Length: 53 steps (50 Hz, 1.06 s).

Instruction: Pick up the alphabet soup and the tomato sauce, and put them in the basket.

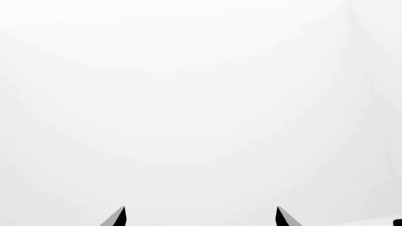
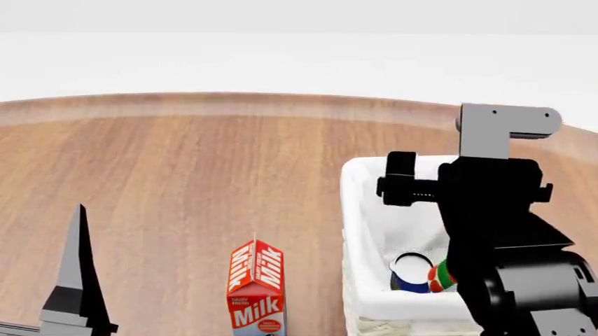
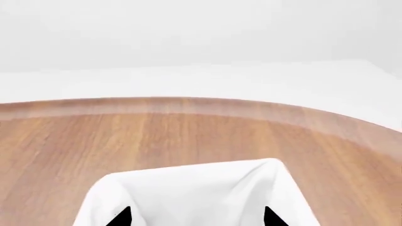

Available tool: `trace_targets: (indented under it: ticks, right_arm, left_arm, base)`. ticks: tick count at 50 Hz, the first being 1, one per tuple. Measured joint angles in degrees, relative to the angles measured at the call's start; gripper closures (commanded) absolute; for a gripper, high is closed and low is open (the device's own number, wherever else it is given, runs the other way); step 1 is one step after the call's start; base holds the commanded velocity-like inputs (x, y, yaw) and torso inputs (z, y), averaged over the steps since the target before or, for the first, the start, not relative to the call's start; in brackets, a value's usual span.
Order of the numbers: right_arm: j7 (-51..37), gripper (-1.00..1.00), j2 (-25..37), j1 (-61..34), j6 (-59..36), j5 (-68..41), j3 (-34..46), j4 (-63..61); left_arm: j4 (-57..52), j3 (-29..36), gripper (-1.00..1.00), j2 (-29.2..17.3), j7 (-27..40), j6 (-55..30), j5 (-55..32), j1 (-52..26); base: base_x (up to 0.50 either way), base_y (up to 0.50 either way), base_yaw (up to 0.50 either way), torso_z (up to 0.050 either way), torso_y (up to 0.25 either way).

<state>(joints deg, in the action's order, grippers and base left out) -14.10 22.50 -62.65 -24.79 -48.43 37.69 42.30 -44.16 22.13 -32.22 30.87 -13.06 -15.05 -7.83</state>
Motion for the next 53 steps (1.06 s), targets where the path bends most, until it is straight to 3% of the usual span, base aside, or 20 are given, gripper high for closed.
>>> trace_targets:
  ticks: [30, 53]
  right_arm:
    - [-10.14, -1.0, 4.45, 3.91, 13.95, 8.67, -0.62, -16.76]
    - [-16.77, -1.0, 9.41, 6.49, 18.13, 12.87, -1.56, -32.07]
  left_arm:
    - [0.33, 0.08, -1.0, -0.2, 0.08, 0.57, -0.08, 0.14]
    - [0.0, 0.21, -1.0, -0.38, 0.32, 0.48, -0.08, 0.18]
  base:
    - [0.0, 0.0, 0.0, 0.0, 0.0]
    - [0.0, 0.0, 0.0, 0.0, 0.0]
